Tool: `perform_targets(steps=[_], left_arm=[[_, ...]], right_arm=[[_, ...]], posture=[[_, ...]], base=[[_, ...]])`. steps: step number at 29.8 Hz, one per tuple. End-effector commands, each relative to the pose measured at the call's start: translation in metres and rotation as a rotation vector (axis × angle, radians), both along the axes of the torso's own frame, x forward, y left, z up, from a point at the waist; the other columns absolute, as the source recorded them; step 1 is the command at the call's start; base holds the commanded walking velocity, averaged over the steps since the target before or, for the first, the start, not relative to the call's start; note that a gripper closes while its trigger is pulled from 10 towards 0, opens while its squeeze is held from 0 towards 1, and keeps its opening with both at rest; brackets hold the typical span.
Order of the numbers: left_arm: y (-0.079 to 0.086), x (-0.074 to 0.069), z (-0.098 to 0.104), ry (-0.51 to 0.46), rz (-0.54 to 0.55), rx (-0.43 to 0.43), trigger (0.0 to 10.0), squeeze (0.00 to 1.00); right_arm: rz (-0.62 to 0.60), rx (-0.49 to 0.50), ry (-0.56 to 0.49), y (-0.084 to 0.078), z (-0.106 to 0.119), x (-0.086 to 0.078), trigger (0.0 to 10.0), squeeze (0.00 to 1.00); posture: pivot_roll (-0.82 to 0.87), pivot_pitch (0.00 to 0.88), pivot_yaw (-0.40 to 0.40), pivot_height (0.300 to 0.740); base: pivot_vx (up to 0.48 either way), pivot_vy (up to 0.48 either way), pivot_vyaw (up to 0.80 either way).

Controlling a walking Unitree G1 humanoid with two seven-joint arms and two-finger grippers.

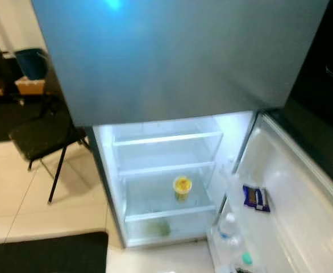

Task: Restocking fridge

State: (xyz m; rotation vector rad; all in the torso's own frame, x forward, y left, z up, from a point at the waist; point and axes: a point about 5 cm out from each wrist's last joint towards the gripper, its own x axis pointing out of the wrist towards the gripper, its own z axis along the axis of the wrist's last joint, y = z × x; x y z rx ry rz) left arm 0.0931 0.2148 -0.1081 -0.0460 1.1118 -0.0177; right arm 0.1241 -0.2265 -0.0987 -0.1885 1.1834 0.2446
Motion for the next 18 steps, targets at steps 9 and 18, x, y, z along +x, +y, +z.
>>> perform_targets(steps=[9, 18], left_arm=[[-0.0009, 0.0000, -0.0005, 0.010, 0.001, -0.007, 10.0, 0.00], [-0.0005, 0.0024, 0.0004, -0.003, 0.001, -0.005, 10.0, 0.00]], right_arm=[[0.002, 0.030, 0.003, 0.0075, -0.0021, -0.0025, 10.0, 0.00], [0.000, 0.033, 0.001, 0.0074, -0.0020, -0.0025, 10.0, 0.00]], posture=[[-0.04, 0.000, -0.020, 0.740], [-0.04, 0.000, -0.021, 0.740]], base=[[-0.480, 0.000, 0.00], [-0.091, 0.000, 0.00]])
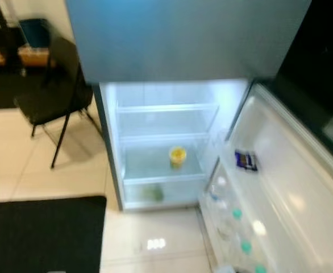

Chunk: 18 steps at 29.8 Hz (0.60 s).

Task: Restocking fridge

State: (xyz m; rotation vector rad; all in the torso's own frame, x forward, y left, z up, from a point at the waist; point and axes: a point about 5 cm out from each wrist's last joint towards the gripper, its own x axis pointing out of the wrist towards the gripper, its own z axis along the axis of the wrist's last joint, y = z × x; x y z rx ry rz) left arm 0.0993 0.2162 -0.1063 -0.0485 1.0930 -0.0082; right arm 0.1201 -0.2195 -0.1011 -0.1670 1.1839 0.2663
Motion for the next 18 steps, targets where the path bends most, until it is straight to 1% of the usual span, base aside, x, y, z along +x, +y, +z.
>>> perform_targets(steps=[1, 12, 13, 17, 18], left_arm=[[-0.0017, -0.0037, -0.0013, 0.016, -0.013, -0.005, 10.0, 0.00], [-0.0023, -0.0057, -0.0018, 0.030, -0.027, -0.032, 10.0, 0.00], [-0.0026, -0.0070, -0.0022, 0.038, -0.021, -0.046, 10.0, 0.00], [-0.0030, -0.0075, -0.0023, 0.042, -0.024, -0.051, 10.0, 0.00], [-0.0027, -0.0086, -0.0027, 0.046, -0.011, -0.052, 10.0, 0.00]], right_arm=[[-0.006, 0.005, -0.004, 0.0004, 0.0004, 0.0014, 10.0, 0.00], [-0.006, 0.013, -0.006, 0.0012, 0.0005, 0.0021, 10.0, 0.00], [-0.005, 0.015, -0.006, 0.0014, 0.0006, 0.0024, 10.0, 0.00], [-0.005, 0.015, -0.006, 0.0015, 0.0007, 0.0026, 10.0, 0.00], [-0.003, 0.016, -0.007, 0.0015, 0.0008, 0.0031, 10.0, 0.00]], posture=[[-0.05, 0.000, -0.021, 0.740], [-0.05, 0.000, -0.020, 0.740], [-0.05, 0.000, -0.020, 0.740], [-0.05, 0.000, -0.021, 0.740], [-0.05, 0.000, -0.020, 0.740]], base=[[0.000, 0.000, 0.00], [0.000, 0.000, 0.00], [0.000, -0.480, 0.00], [0.000, -0.480, 0.00], [0.000, -0.322, 0.00]])
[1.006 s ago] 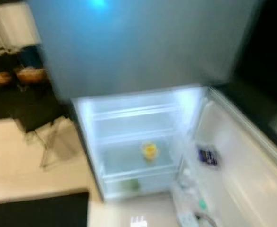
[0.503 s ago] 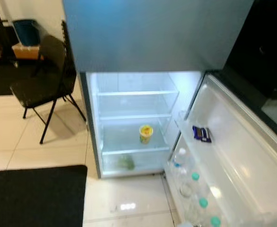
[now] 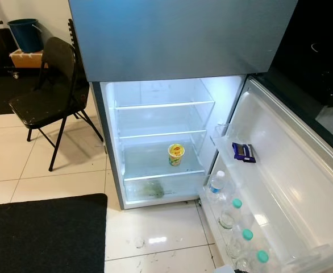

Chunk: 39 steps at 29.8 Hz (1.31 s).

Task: Restocking fridge

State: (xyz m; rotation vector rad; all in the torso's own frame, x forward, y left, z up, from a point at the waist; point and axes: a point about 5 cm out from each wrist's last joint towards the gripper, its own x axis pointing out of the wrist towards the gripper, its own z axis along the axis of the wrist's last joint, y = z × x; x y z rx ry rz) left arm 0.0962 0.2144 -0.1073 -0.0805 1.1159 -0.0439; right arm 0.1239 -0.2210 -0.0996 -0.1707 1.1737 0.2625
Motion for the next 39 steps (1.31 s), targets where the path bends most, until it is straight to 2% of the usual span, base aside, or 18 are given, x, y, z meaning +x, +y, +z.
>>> perform_targets(steps=[1, 13, 29, 36, 39], left_arm=[[-0.0009, -0.0055, -0.0017, 0.023, 0.002, -0.008, 10.0, 0.00], [-0.0001, -0.0079, -0.0026, 0.036, 0.012, 0.018, 10.0, 0.00], [-0.0008, -0.0081, -0.0028, 0.043, 0.012, 0.009, 10.0, 0.00], [0.0014, -0.0070, -0.0018, 0.031, 0.006, 0.007, 10.0, 0.00], [0.0044, -0.0103, -0.0022, 0.054, -0.021, 0.025, 10.0, 0.00]], right_arm=[[-0.002, 0.019, 0.003, 0.0030, -0.0007, -0.0007, 10.0, 0.00], [0.003, 0.019, 0.004, 0.0031, -0.0005, -0.0003, 10.0, 0.00], [0.018, 0.011, 0.010, 0.0025, -0.0008, -0.0015, 10.0, 0.00], [0.018, 0.011, 0.008, 0.0024, -0.0006, -0.0010, 10.0, 0.00], [0.015, 0.010, 0.011, 0.0015, -0.0008, -0.0023, 10.0, 0.00]], posture=[[-0.05, 0.000, -0.020, 0.740], [-0.05, 0.000, -0.022, 0.740], [-0.05, 0.000, -0.022, 0.740], [-0.05, 0.000, -0.021, 0.740], [-0.05, 0.000, -0.021, 0.740]], base=[[0.000, -0.322, 0.00], [0.000, 0.000, 0.00], [-0.468, 0.000, 0.00], [0.000, 0.000, 0.00], [0.000, -0.320, 0.00]])
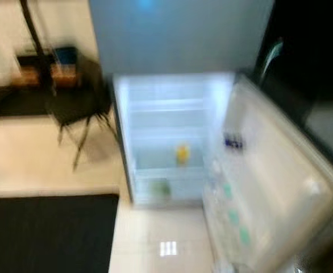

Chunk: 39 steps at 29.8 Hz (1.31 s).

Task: Restocking fridge

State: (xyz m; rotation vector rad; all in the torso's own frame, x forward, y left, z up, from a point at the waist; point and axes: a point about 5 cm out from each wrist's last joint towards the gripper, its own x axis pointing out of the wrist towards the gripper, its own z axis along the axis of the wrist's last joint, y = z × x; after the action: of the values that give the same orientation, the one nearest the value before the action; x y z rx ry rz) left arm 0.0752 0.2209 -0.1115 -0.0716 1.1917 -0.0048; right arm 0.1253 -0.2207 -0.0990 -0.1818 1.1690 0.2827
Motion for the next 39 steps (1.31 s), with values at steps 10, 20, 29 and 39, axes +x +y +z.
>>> perform_targets(steps=[10, 20, 29, 39], left_arm=[[0.000, 0.009, 0.002, -0.026, -0.002, 0.002, 10.0, 0.00], [-0.001, 0.010, 0.002, -0.031, -0.002, 0.001, 10.0, 0.00], [-0.001, 0.014, 0.003, -0.053, 0.007, -0.011, 10.0, 0.00], [0.000, 0.021, 0.006, -0.107, 0.048, -0.030, 10.0, 0.00]], right_arm=[[-0.009, 0.010, 0.015, 0.001, -0.002, -0.004, 10.0, 0.00], [-0.109, -0.124, -0.040, -0.024, 0.006, 0.007, 10.0, 0.00], [-0.505, -0.534, -0.239, -0.124, 0.061, 0.040, 10.0, 0.00], [-0.873, -0.629, -0.510, -0.180, 0.123, 0.067, 10.0, 0.00]], posture=[[-0.05, 0.000, -0.022, 0.740], [-0.05, 0.000, -0.022, 0.740], [-0.05, 0.000, -0.024, 0.740], [-0.04, 0.000, -0.029, 0.740]], base=[[0.000, -0.144, 0.00], [0.000, 0.000, 0.00], [0.000, 0.000, 0.00], [0.000, 0.000, 0.00]])
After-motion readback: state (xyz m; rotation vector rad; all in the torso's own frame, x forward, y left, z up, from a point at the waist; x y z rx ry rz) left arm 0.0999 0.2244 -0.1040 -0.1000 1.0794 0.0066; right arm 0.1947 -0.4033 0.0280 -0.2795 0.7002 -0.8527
